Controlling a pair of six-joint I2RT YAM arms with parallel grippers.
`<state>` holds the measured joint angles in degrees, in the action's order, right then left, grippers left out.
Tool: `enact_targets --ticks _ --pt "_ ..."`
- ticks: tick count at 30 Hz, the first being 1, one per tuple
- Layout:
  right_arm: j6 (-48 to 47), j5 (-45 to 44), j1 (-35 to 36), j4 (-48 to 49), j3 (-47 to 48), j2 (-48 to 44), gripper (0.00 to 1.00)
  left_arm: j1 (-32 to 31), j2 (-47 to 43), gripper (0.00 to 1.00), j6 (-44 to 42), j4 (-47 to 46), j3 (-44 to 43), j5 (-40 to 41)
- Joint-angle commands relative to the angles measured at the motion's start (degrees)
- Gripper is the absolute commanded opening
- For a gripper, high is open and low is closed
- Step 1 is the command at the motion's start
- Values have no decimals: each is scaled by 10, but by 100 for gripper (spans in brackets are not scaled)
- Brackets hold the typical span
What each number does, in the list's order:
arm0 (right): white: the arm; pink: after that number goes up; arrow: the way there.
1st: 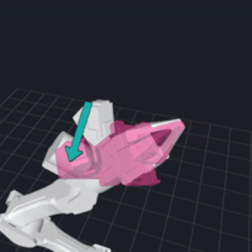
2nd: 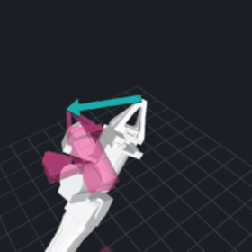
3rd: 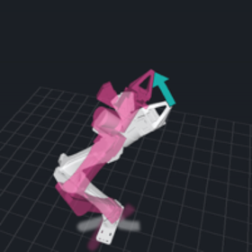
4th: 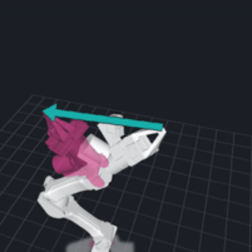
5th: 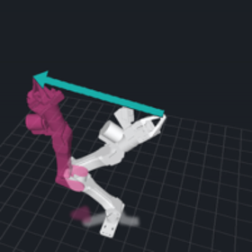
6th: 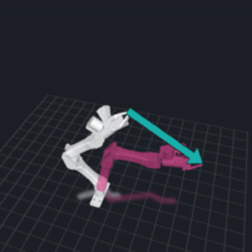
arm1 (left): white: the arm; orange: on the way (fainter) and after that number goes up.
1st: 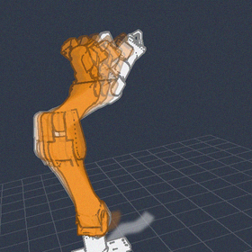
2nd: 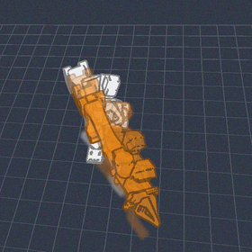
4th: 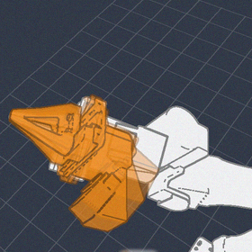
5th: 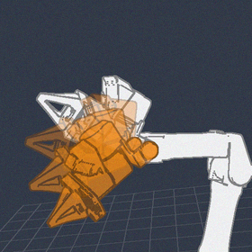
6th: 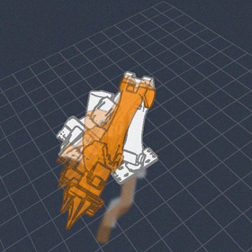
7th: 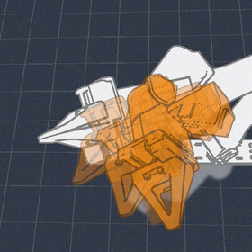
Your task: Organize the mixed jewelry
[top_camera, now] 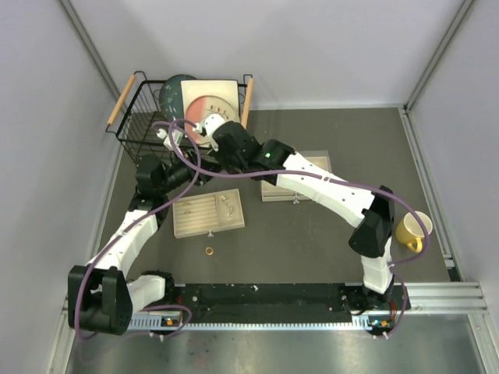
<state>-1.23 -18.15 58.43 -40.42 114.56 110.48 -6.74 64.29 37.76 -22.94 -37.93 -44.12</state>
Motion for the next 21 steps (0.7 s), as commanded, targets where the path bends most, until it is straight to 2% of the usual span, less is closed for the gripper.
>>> enact_targets --ticks 1,4,15,21 --pt "8 0 1 6 33 8 0 -2 7 34 8 -36 -22 -11" --pt "8 -1 2 6 36 9 0 -2 7 29 7 -34 -21 -13" --pt "8 -1 3 7 37 7 0 -2 16 18 9 -35 -23 -16" --pt "23 7 5 6 36 4 0 -2 20 1 14 -39 -23 -18"
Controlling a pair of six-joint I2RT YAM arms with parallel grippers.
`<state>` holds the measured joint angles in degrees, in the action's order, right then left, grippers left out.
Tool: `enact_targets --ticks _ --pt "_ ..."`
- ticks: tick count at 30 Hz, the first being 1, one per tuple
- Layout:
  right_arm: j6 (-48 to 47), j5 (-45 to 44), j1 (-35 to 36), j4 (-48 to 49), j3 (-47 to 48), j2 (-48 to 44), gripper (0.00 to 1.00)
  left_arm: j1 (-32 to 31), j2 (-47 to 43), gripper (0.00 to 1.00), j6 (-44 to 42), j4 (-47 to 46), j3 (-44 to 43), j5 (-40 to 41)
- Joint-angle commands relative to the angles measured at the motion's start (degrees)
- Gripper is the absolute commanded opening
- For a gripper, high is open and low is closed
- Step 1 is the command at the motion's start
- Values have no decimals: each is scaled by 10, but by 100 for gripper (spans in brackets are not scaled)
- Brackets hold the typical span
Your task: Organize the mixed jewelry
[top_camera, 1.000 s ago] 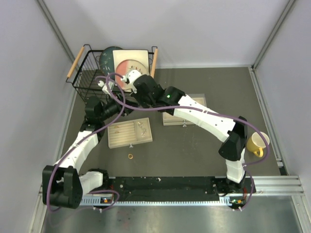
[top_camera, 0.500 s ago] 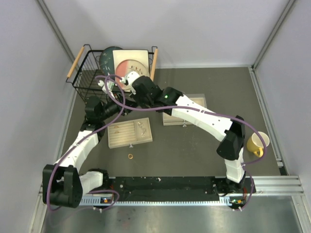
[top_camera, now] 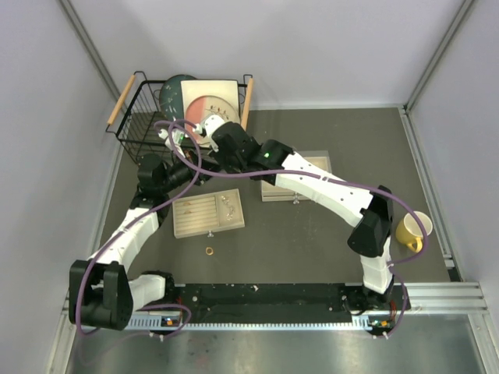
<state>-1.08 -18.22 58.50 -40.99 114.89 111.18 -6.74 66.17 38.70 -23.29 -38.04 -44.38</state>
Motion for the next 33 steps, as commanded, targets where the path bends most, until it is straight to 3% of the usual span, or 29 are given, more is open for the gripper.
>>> enact_targets --ticks 1,8,14,20,23,28,33 --pt "22 12 4 12 31 -3 0 -2 3 0 6 -36 -22 -17" --pt "18 33 5 12 20 -20 1 0 0 0 2 -44 -20 -26" --pt "13 52 2 13 1 -63 21 22 -7 0 -12 -47 -15 -50" --pt "-5 75 -14 12 -31 -118 31 45 -10 0 -34 -41 -18 -100" --pt "-6 131 -42 12 -50 -148 37 51 -13 0 -57 -27 -28 -143" --pt "-9 316 -90 13 -92 -184 53 53 -18 0 -67 -36 -36 -236" --pt "-19 445 -117 14 -124 -203 57 53 -29 0 -38 -81 -38 -315"
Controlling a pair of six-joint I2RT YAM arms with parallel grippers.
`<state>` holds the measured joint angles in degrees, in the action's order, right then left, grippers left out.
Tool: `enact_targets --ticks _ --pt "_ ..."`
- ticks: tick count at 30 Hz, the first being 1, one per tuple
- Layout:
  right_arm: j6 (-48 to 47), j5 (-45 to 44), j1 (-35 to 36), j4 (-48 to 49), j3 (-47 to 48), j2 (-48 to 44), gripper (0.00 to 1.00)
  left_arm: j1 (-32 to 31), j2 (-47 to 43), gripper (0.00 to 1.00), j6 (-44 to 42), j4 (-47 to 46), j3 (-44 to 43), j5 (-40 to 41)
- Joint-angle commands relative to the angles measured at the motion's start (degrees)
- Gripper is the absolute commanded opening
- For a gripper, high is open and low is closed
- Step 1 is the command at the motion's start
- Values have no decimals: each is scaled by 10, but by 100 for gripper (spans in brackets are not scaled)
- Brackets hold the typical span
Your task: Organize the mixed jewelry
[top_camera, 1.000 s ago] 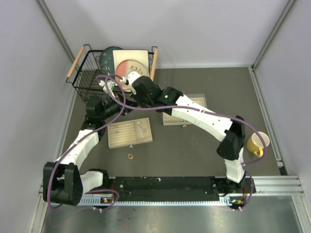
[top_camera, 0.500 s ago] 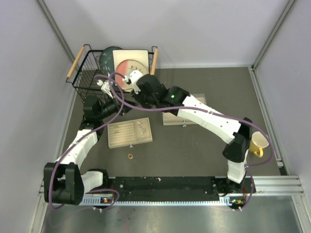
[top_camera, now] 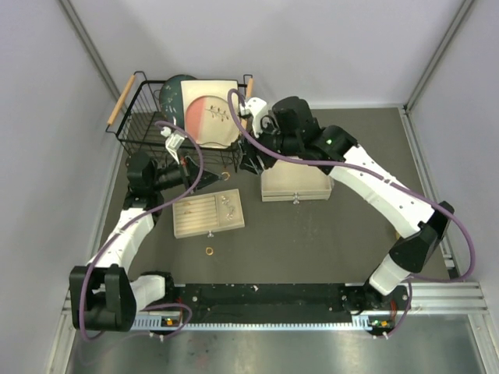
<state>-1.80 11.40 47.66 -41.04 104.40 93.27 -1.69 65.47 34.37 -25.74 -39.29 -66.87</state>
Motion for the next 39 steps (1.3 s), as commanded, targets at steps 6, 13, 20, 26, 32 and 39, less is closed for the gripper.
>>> enact_targets --ticks 6,13,20,26,32,39 --pt "-22 252 -14 24 -35 -20 58 1 -26 0 8 -57 -33 -121" --pt "-24 284 -13 33 -27 -4 57 0 -34 0 10 -57 -26 -128" --pt "-23 287 -13 35 -16 19 56 -3 -42 0 18 -62 -24 -123" --pt "-23 291 -13 36 -5 34 53 -8 -48 0 28 -72 -19 -124" --pt "-22 297 -13 37 5 41 48 -9 -51 0 28 -72 -16 -122" --pt "-22 296 -13 37 9 42 38 -12 -49 0 28 -72 -11 -121"
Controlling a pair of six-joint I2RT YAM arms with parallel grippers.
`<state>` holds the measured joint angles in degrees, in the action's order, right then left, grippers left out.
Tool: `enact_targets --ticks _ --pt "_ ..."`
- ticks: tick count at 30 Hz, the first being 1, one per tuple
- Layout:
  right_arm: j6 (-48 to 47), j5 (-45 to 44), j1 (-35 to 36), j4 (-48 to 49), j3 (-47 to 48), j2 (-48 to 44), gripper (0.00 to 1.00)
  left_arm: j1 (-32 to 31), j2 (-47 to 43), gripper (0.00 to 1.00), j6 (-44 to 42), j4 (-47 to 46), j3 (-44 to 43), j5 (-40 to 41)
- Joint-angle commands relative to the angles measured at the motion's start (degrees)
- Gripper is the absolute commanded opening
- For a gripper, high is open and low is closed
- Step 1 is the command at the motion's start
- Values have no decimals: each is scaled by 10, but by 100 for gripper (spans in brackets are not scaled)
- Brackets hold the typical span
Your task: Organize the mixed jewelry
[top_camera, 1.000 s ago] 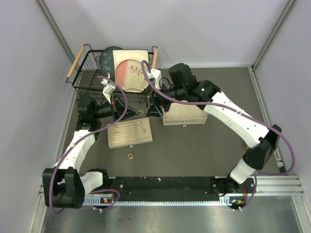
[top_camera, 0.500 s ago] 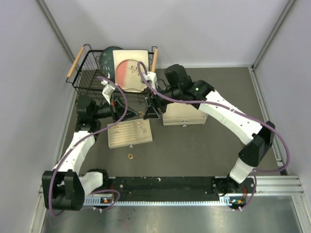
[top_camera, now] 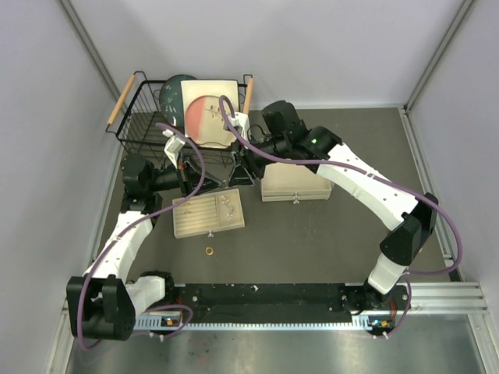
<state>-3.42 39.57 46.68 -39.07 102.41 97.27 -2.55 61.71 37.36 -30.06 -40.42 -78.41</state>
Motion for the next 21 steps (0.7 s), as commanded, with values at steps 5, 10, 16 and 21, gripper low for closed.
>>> enact_targets --ticks 5,10,16,21 --pt "-7 16 -3 17 29 5 36 -4 -16 0 -1 -28 1 -4" --pt "-6 18 -3 18 31 9 31 -4 -18 0 0 -27 2 -3" --pt "-6 21 -2 17 35 14 30 -5 -21 0 1 -28 1 -2" --pt "-6 19 0 17 37 16 26 -6 -19 0 1 -28 2 -3"
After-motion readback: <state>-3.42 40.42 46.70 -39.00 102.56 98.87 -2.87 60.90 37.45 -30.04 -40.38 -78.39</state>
